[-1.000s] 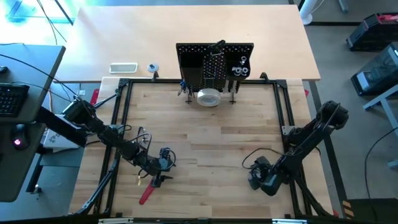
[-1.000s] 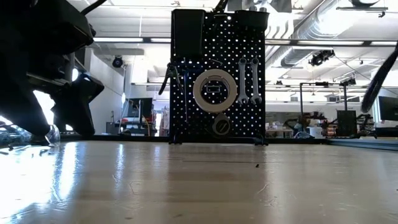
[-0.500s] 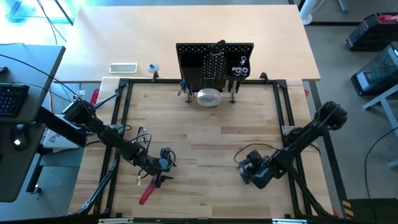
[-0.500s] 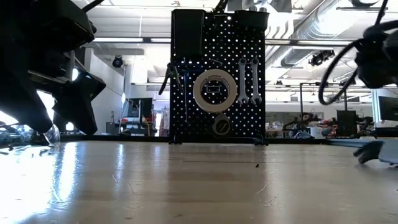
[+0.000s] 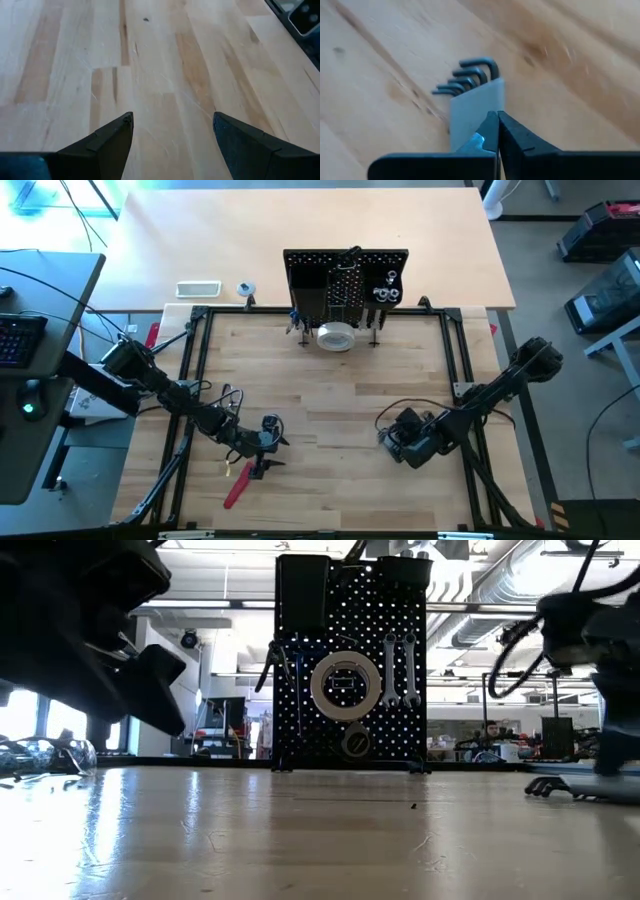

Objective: Hang tools onto peg board
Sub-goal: Put the gray allen hex keys into the left black bin on the peg board

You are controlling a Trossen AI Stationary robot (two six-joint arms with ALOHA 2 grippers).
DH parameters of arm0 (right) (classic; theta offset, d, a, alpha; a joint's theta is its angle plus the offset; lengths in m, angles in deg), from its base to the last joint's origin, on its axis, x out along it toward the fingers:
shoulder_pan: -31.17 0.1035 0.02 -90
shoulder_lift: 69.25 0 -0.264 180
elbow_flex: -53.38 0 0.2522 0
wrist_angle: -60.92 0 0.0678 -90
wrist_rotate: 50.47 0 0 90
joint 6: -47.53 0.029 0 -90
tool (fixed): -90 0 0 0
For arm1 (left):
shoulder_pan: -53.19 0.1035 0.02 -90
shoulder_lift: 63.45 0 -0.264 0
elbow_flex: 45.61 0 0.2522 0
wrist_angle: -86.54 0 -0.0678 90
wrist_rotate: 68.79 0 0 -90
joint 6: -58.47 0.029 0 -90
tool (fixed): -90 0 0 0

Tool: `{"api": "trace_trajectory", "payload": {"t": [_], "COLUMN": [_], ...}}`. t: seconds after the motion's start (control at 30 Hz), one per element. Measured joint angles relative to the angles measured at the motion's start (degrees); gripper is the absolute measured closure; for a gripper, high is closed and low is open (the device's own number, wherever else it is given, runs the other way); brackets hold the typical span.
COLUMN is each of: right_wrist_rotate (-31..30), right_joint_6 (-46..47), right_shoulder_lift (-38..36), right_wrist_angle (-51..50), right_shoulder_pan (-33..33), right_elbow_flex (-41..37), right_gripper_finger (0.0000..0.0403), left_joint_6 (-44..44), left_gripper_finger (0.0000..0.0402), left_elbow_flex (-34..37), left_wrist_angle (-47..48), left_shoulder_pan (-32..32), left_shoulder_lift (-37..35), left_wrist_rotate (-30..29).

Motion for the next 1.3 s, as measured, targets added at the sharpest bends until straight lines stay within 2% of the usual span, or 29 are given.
{"api": "trace_trajectory", "payload": {"t": [0.17, 0.3, 0.37, 0.47, 0.7, 0.83, 0.93, 1.1, 1.3], "right_wrist_rotate": [-5.2, -5.0, -4.6, -3.6, -1.1, -0.3, -0.3, -0.4, 2.0], "right_joint_6": [-7.0, -13.2, -15.3, -16.1, -14.1, -12.7, -11.2, -11.2, -14.9], "right_shoulder_lift": [-4.4, -6.3, -6.1, -4.7, 1.2, 5.2, 7.7, 11.0, 16.3], "right_wrist_angle": [0.1, 0.7, 0.9, 0.9, 1.1, 1.0, -1.0, -4.1, 1.3], "right_shoulder_pan": [-0.3, 0.5, 1.6, 2.5, 3.7, 3.6, 3.1, 1.8, -0.1], "right_elbow_flex": [1.2, 4.6, 6.4, 8.4, 9.3, 9.3, 9.3, 9.3, 9.6], "right_gripper_finger": [0.0402, 0.0399, 0.0383, 0.0332, 0.0167, 0.0108, 0.0093, 0.0091, 0.0092], "left_joint_6": [0.0, -0.1, -0.1, 0.0, 0.0, 0.0, 0.0, -0.1, -0.5], "left_gripper_finger": [0.0135, 0.0135, 0.0135, 0.0135, 0.0135, 0.0135, 0.0135, 0.0135, 0.0135], "left_elbow_flex": [0.0, 0.0, 0.0, 0.0, -0.1, -0.1, -0.1, -0.1, -0.1], "left_wrist_angle": [-0.5, -0.5, -0.5, -0.9, -2.2, -2.2, -2.2, -2.2, -2.2], "left_shoulder_pan": [0.9, 1.2, 1.3, 1.7, 2.8, 3.1, 3.1, 3.1, 3.0], "left_shoulder_lift": [0.0, 0.0, 0.0, 0.0, 0.0, 0.0, 0.0, 0.0, 0.0], "left_wrist_rotate": [0.0, 0.5, 0.5, 0.7, 0.7, 1.5, 1.8, 1.8, 1.8]}}
